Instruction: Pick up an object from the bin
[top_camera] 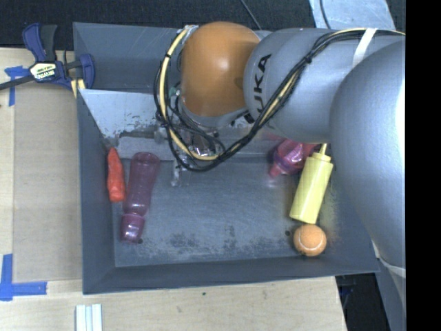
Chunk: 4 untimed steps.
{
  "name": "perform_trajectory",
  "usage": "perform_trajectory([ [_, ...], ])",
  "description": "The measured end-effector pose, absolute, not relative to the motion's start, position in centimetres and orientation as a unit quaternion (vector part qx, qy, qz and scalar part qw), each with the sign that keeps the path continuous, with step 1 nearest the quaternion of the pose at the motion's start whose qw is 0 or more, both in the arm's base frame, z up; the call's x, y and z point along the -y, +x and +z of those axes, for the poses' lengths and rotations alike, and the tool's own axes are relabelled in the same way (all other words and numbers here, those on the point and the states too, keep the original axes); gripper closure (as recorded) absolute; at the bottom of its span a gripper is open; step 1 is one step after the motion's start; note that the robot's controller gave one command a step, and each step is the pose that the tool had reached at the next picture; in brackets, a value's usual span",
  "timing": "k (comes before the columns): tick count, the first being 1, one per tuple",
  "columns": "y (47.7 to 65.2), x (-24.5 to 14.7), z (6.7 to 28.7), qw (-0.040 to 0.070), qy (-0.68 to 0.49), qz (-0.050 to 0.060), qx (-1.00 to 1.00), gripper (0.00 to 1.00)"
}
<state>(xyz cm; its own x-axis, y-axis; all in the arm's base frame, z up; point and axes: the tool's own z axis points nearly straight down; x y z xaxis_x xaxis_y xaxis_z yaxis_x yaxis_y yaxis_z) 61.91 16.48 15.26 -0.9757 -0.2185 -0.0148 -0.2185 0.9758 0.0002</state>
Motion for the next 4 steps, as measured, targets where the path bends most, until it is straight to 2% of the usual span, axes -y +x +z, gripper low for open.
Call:
perform_trajectory([
  [1, 61.2, -21.3, 9.9, 0.001, -0.369, 0.001, -0.929, 0.00],
  [2, 61.7, -20.2, 7.2, 0.004, -0.137, 0.003, -0.990, 0.00],
  [3, 61.8, -20.3, 7.0, 0.005, -0.557, 0.001, -0.831, 1.00],
  [4, 61.8, -20.3, 7.0, 0.005, -0.566, 0.001, -0.825, 1.00],
])
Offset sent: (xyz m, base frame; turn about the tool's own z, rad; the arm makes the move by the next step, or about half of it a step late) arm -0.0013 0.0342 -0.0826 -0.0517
